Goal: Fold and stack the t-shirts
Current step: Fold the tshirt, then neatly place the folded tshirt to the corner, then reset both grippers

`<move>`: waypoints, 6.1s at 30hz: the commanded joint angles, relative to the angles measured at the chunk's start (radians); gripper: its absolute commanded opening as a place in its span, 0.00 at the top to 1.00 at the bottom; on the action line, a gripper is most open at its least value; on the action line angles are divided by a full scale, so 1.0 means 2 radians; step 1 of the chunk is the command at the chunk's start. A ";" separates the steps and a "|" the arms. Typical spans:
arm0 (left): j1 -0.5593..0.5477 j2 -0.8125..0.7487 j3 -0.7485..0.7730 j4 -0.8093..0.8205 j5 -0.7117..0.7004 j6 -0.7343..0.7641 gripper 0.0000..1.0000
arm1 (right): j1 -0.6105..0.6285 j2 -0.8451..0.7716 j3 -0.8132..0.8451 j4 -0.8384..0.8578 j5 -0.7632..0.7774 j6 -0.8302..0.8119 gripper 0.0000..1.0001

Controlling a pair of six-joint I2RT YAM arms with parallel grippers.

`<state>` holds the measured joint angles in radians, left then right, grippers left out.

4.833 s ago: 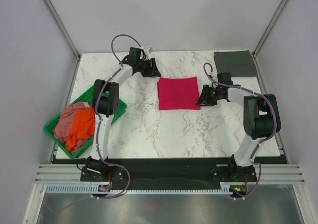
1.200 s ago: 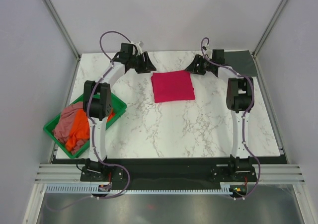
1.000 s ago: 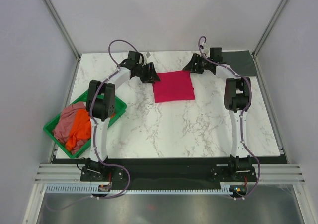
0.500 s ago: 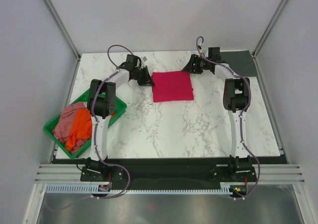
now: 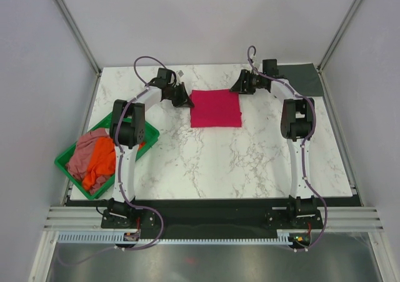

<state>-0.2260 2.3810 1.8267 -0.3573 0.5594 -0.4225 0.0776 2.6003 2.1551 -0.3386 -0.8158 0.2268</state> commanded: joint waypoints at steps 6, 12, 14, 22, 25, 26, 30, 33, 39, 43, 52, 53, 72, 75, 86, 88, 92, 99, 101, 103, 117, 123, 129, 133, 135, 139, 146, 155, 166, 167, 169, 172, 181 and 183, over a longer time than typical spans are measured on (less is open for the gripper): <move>0.010 0.030 0.011 -0.019 -0.034 0.002 0.98 | 0.003 0.044 0.001 -0.072 0.010 -0.014 0.42; 0.010 0.029 0.010 -0.021 -0.034 -0.004 0.98 | 0.003 0.050 0.000 -0.066 -0.009 0.004 0.44; 0.010 0.029 0.009 -0.023 -0.034 -0.003 0.98 | 0.005 0.048 -0.003 -0.066 0.000 0.006 0.44; 0.009 0.021 0.014 -0.034 -0.027 -0.001 0.98 | 0.003 0.015 -0.031 -0.063 0.032 -0.004 0.90; 0.011 -0.007 0.030 -0.058 0.003 -0.014 0.98 | 0.003 -0.019 -0.044 -0.062 0.053 -0.008 1.00; 0.011 -0.018 0.031 -0.058 0.026 -0.022 0.97 | 0.003 -0.041 -0.056 -0.058 0.066 -0.007 1.00; 0.013 -0.084 0.029 -0.063 0.063 -0.045 0.74 | 0.008 -0.094 -0.085 -0.045 0.111 -0.019 1.00; 0.012 -0.129 0.016 -0.063 0.093 -0.059 0.61 | 0.008 -0.115 -0.087 -0.063 0.146 -0.034 1.00; 0.011 -0.196 -0.063 -0.062 0.122 -0.050 0.60 | 0.013 -0.143 -0.106 -0.086 0.197 -0.062 1.00; 0.007 -0.227 -0.114 -0.062 0.116 -0.034 0.60 | 0.021 -0.169 -0.126 -0.084 0.255 -0.078 1.00; -0.014 -0.307 -0.185 -0.061 0.119 -0.012 0.59 | 0.025 -0.220 -0.150 -0.059 0.387 -0.146 1.00; -0.016 -0.311 -0.189 -0.062 0.124 -0.007 0.58 | 0.024 -0.227 -0.152 -0.055 0.394 -0.151 1.00; -0.023 -0.384 -0.235 -0.062 0.128 0.012 0.55 | 0.006 -0.285 -0.141 -0.042 0.586 -0.336 1.00; -0.023 -0.385 -0.241 -0.062 0.131 0.013 0.55 | 0.002 -0.290 -0.138 -0.029 0.600 -0.365 1.00; -0.026 -0.389 -0.236 -0.063 0.142 0.008 0.56 | -0.024 -0.361 -0.231 0.098 0.586 -0.468 1.00; -0.027 -0.391 -0.235 -0.063 0.144 0.006 0.56 | -0.026 -0.365 -0.235 0.115 0.581 -0.488 1.00; -0.033 -0.399 -0.240 -0.063 0.143 0.007 0.56 | -0.033 -0.360 -0.223 0.142 0.562 -0.510 1.00; -0.040 -0.408 -0.241 -0.063 0.146 0.006 0.56 | -0.059 -0.300 -0.177 0.156 0.528 -0.511 1.00; -0.042 -0.412 -0.244 -0.062 0.141 0.007 0.56 | -0.066 -0.284 -0.166 0.174 0.522 -0.517 1.00; -0.045 -0.413 -0.244 -0.062 0.139 0.009 0.56 | -0.069 -0.256 -0.143 0.187 0.524 -0.519 1.00; -0.056 -0.417 -0.254 -0.063 0.125 0.014 0.56 | -0.105 -0.131 -0.071 0.270 0.493 -0.522 1.00; -0.058 -0.414 -0.253 -0.062 0.122 0.013 0.55 | -0.106 -0.101 -0.053 0.297 0.475 -0.523 1.00; -0.057 -0.414 -0.253 -0.063 0.115 0.013 0.53 | -0.108 -0.067 -0.080 0.431 0.596 -0.505 0.61; -0.058 -0.420 -0.254 -0.062 0.092 0.016 0.48 | -0.107 -0.101 -0.089 0.408 0.623 -0.450 0.42; -0.059 -0.417 -0.256 -0.063 0.091 0.013 0.48 | -0.103 -0.129 -0.092 0.367 0.613 -0.433 0.33; -0.063 -0.410 -0.246 -0.062 0.105 0.014 0.48 | -0.076 -0.190 -0.108 0.288 0.646 -0.342 0.07; -0.061 -0.446 -0.209 -0.061 0.098 0.015 0.47 | 0.009 -0.353 -0.128 0.010 0.651 -0.170 0.02; -0.061 -0.540 -0.213 -0.062 0.049 0.041 0.00 | 0.056 -0.577 -0.272 -0.192 0.380 0.060 0.02; -0.061 -0.654 -0.343 -0.059 0.051 0.026 0.00 | 0.056 -0.827 -0.505 -0.174 0.371 0.136 0.02; -0.061 -0.663 -0.349 -0.058 0.049 0.024 0.00 | 0.056 -0.838 -0.507 -0.176 0.374 0.142 0.02; -0.061 -0.688 -0.365 -0.054 0.045 0.015 0.00 | 0.055 -0.845 -0.510 -0.181 0.376 0.148 0.02; -0.061 -0.710 -0.385 -0.047 0.040 0.010 0.00 | 0.055 -0.851 -0.521 -0.181 0.369 0.163 0.02; -0.061 -0.760 -0.409 -0.037 0.029 -0.011 0.00 | 0.056 -0.861 -0.521 -0.167 0.351 0.158 0.02; -0.061 -0.763 -0.409 -0.037 0.028 -0.012 0.00 | 0.055 -0.861 -0.522 -0.167 0.354 0.157 0.02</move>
<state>-0.3489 0.8700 1.0164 -0.4690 0.6289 -0.4149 0.1875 0.8909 1.0992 -0.7094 -0.1085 0.5335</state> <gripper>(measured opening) 0.994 0.979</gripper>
